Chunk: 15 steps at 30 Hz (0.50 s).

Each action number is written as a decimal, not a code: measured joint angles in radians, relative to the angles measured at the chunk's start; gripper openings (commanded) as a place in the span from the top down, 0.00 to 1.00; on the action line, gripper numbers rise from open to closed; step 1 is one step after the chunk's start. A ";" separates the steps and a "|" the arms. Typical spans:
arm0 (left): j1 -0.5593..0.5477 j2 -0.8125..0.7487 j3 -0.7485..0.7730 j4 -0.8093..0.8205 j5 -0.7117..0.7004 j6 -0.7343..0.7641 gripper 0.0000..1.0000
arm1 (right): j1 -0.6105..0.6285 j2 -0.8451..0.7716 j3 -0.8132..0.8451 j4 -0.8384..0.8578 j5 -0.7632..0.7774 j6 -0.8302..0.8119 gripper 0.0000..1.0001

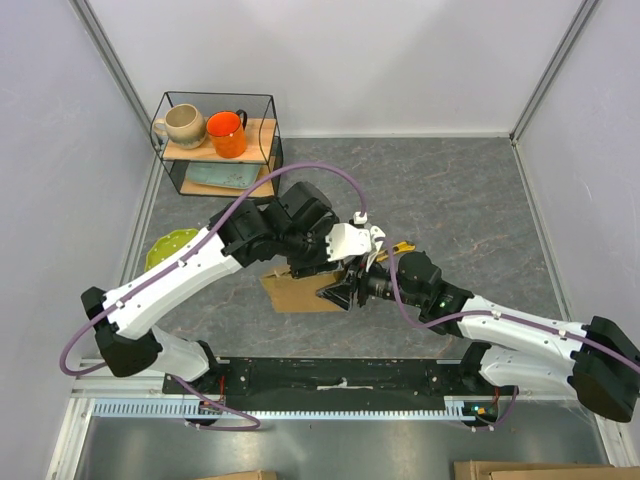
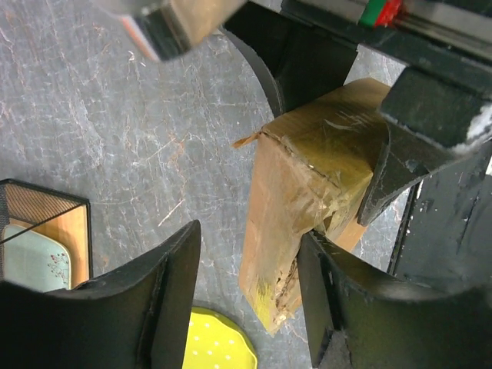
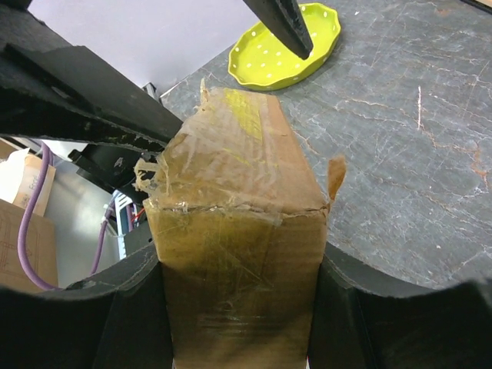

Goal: Unpack the express box
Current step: Open the express box.

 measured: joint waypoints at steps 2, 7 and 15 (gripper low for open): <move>-0.002 0.012 0.018 -0.016 0.002 -0.006 0.47 | 0.004 0.007 0.004 0.005 0.004 0.002 1.00; -0.004 0.021 0.042 -0.038 0.002 -0.024 0.61 | 0.014 0.016 0.006 0.024 0.023 0.012 1.00; -0.002 0.013 0.047 -0.038 0.010 -0.063 0.76 | 0.036 0.011 0.009 0.042 0.065 0.015 1.00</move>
